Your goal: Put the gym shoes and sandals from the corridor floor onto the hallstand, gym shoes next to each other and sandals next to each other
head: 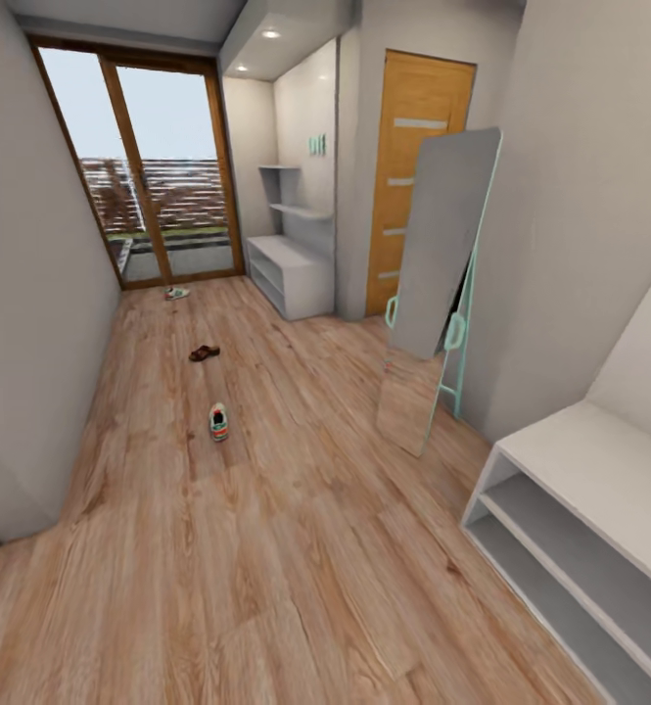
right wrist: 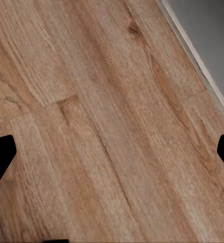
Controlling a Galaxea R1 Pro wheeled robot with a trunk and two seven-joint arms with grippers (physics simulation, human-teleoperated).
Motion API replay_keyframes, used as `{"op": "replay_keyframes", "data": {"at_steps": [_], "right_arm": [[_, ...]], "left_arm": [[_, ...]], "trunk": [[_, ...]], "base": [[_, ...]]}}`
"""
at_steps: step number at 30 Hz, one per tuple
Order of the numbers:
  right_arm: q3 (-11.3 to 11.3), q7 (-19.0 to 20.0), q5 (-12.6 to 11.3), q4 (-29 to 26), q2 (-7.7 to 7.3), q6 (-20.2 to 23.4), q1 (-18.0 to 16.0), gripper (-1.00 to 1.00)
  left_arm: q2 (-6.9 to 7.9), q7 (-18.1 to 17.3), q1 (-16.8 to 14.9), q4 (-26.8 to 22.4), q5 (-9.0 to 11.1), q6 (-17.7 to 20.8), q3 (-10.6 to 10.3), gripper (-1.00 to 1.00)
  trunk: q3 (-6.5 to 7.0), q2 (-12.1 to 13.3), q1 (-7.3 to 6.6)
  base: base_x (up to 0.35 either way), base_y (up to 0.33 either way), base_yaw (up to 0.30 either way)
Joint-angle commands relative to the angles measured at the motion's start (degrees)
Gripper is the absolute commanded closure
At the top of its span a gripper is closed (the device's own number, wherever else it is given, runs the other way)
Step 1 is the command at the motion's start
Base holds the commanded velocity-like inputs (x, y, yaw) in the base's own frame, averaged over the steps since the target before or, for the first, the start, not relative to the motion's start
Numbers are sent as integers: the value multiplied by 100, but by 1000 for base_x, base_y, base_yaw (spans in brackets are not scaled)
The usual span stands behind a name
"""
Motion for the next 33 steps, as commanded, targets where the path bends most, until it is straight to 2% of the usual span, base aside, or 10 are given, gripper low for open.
{"op": "replay_keyframes", "data": {"at_steps": [1,10,15,19,33], "right_arm": [[10,-18,10,4,-1,-16,-3,-100],[29,-2,35,7,-3,-19,-3,-100],[30,-7,229,7,-2,-16,-3,-100],[30,-9,265,7,-2,-16,-3,-100],[22,-9,272,7,-1,-16,-3,-100]], "left_arm": [[0,-8,-3,6,37,-17,-3,-100],[-7,-8,-3,11,37,-17,-3,-100],[-9,-8,-3,17,37,-17,-3,-100],[-8,-8,-3,15,37,-17,-3,-100],[0,-8,-3,12,37,-17,-3,-100]], "trunk": [[-5,-2,3],[-7,-2,3],[-7,-2,3],[-7,-2,3],[-7,-2,3]], "base": [[332,0,28],[332,0,8],[332,0,0],[332,0,0],[332,7,0]]}}
